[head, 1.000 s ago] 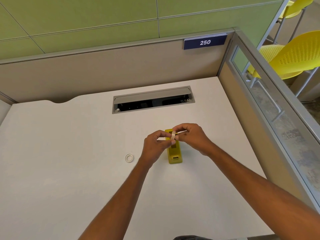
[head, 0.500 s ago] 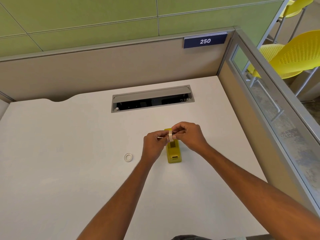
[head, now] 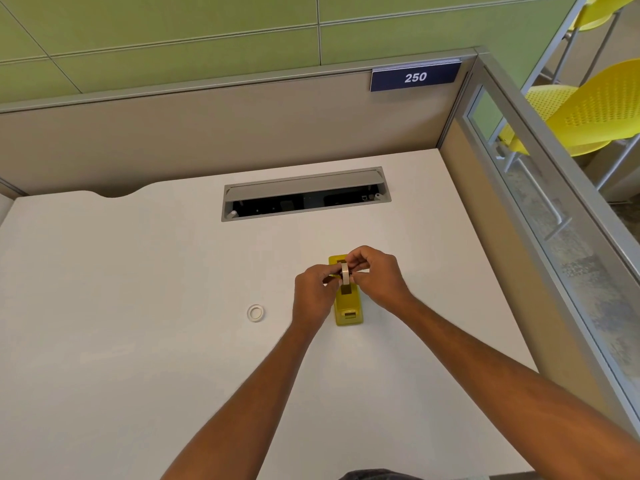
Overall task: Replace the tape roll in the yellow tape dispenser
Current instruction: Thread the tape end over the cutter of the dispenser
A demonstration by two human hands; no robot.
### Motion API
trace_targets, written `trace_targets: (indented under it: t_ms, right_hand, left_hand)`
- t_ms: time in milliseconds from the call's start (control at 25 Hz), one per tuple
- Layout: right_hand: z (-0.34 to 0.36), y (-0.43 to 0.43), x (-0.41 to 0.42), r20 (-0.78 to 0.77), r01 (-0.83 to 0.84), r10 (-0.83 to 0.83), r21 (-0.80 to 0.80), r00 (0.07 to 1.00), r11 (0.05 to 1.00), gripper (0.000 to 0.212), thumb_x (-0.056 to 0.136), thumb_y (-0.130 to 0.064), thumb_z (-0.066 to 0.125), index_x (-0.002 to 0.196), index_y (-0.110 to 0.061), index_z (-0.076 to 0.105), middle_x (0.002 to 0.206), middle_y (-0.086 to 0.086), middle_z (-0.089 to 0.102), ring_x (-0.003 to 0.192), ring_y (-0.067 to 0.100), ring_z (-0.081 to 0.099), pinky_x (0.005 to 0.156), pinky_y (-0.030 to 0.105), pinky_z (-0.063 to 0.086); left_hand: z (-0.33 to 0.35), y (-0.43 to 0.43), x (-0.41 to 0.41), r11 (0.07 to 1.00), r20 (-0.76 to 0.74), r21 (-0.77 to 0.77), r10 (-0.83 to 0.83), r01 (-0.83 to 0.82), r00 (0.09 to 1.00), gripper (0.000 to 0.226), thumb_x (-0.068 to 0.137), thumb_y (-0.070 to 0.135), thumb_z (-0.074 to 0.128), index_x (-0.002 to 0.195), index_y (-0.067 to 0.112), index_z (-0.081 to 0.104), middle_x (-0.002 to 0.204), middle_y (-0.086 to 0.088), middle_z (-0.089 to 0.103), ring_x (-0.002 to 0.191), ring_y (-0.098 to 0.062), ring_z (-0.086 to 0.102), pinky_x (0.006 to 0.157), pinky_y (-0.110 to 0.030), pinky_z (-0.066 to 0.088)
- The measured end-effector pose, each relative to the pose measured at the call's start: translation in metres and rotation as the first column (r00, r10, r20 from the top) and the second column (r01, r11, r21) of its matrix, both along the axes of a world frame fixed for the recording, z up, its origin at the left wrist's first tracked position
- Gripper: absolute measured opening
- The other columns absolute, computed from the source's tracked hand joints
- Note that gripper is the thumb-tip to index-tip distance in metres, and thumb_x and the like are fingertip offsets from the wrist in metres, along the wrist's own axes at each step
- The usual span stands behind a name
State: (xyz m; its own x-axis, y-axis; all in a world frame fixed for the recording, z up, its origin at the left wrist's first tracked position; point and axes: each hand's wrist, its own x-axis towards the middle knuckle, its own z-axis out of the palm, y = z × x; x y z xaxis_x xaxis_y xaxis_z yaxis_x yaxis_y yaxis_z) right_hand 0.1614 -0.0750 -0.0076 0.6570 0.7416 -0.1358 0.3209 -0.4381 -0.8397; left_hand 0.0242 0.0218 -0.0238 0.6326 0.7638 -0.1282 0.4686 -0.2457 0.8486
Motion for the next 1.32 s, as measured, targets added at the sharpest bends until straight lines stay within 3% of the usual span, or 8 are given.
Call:
trace_targets:
  t_ms: [240, 720, 960, 1120, 1320]
  right_hand:
    - [-0.009, 0.005, -0.006, 0.045, 0.041, -0.039, -0.047, 0.998, 0.998, 0.030, 0.091, 0.004, 0.072, 0.101, -0.025, 0.073, 0.091, -0.008, 0.074, 0.087, 0.015, 0.073, 0.076, 0.035, 0.066]
    - [-0.012, 0.009, -0.009, 0.120, 0.042, -0.031, -0.093, 0.992, 0.995, 0.029, 0.101, 0.003, 0.057, 0.107, -0.020, 0.071, 0.101, -0.002, 0.075, 0.092, 0.018, 0.071, 0.078, 0.032, 0.062]
    - [-0.015, 0.009, -0.011, 0.092, 0.049, -0.041, -0.080, 0.995, 0.996, 0.037, 0.096, 0.008, 0.052, 0.106, -0.020, 0.073, 0.096, -0.005, 0.074, 0.091, 0.017, 0.071, 0.077, 0.038, 0.063]
    - [-0.014, 0.011, -0.013, 0.086, 0.072, -0.062, -0.120, 0.994, 0.990, 0.032, 0.094, 0.006, 0.058, 0.107, -0.020, 0.071, 0.092, -0.003, 0.070, 0.087, 0.021, 0.069, 0.074, 0.044, 0.063]
    - [-0.015, 0.008, -0.016, 0.133, 0.170, -0.146, -0.185, 0.980, 0.968, 0.018, 0.101, -0.007, 0.062, 0.113, -0.019, 0.069, 0.101, 0.001, 0.072, 0.088, 0.022, 0.069, 0.064, 0.028, 0.050]
  left_hand:
    - [-0.006, 0.003, 0.002, 0.982, -0.119, 0.172, -0.056, 0.076, 0.991, 0.033, 0.100, 0.004, 0.070, 0.128, 0.017, 0.083, 0.114, -0.010, 0.081, 0.101, -0.030, 0.072, 0.091, -0.044, 0.059]
    - [-0.008, 0.007, 0.007, 0.977, -0.233, 0.177, -0.072, 0.115, 0.970, 0.031, 0.106, 0.017, 0.066, 0.132, 0.027, 0.080, 0.108, -0.008, 0.071, 0.102, -0.026, 0.065, 0.084, -0.040, 0.055]
    - [-0.009, 0.009, 0.008, 0.967, -0.298, 0.204, -0.087, 0.152, 0.951, 0.032, 0.107, 0.020, 0.063, 0.133, 0.027, 0.079, 0.107, -0.006, 0.067, 0.099, -0.023, 0.065, 0.075, -0.031, 0.046]
    - [-0.006, 0.010, 0.009, 0.971, -0.298, 0.203, -0.061, 0.126, 0.953, 0.026, 0.103, 0.023, 0.067, 0.127, 0.026, 0.078, 0.109, -0.001, 0.067, 0.100, -0.021, 0.066, 0.073, -0.030, 0.044]
    - [0.001, 0.018, 0.014, 0.965, -0.307, 0.177, -0.131, 0.192, 0.943, 0.030, 0.102, 0.021, 0.070, 0.131, 0.028, 0.076, 0.116, 0.001, 0.068, 0.099, -0.019, 0.066, 0.075, -0.030, 0.048]
